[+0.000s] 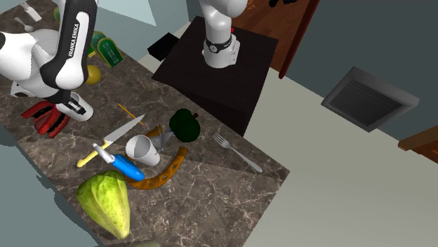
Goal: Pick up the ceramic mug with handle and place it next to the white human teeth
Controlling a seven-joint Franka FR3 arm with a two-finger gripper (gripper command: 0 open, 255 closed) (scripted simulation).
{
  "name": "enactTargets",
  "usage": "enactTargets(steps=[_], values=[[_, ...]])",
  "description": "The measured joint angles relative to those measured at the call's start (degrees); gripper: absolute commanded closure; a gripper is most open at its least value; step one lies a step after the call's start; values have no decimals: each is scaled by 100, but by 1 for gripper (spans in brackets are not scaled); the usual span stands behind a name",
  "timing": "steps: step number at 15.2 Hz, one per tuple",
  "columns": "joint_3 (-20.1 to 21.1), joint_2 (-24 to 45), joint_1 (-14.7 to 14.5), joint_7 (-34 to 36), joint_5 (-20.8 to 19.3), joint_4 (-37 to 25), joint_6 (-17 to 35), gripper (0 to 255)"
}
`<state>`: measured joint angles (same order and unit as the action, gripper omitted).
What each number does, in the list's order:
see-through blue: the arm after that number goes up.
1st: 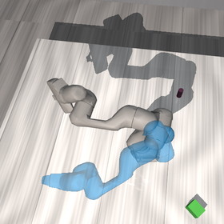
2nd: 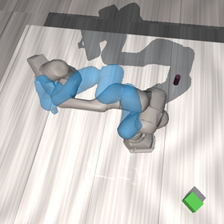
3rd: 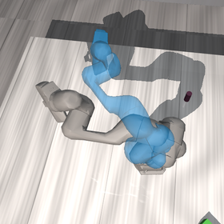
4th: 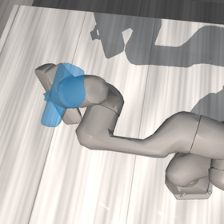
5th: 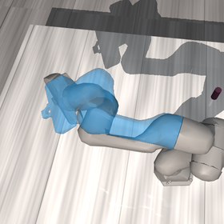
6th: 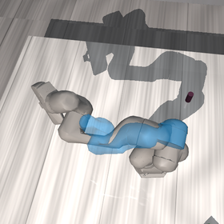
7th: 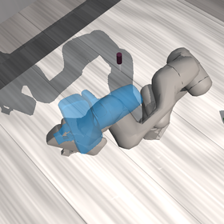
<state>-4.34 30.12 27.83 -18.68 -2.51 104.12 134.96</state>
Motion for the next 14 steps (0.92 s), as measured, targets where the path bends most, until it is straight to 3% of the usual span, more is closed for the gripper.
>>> enactTargets(steps=[8,9,14], values=[[5,161,1,12,4,-1,162,255],[5,162,1,12,4,0,162,0],[5,160,1,12,3,0,164,0]])
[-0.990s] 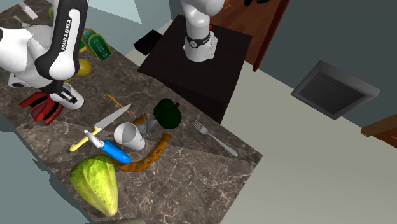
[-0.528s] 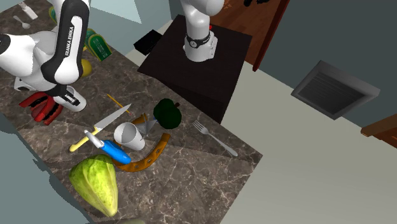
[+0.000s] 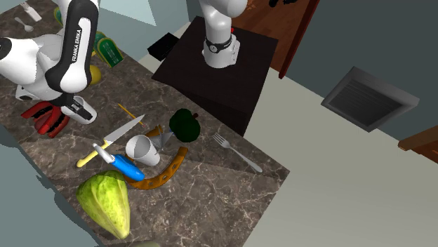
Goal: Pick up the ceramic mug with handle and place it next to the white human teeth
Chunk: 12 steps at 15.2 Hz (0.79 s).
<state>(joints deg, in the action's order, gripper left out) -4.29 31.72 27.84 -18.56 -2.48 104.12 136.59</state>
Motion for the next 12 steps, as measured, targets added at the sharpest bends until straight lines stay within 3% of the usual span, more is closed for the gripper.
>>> enactTargets(steps=[6,12], values=[[-4,-420,-41,18,-15,-39,-451,0],[-7,-473,-40,10,-16,-58,-531,0]])
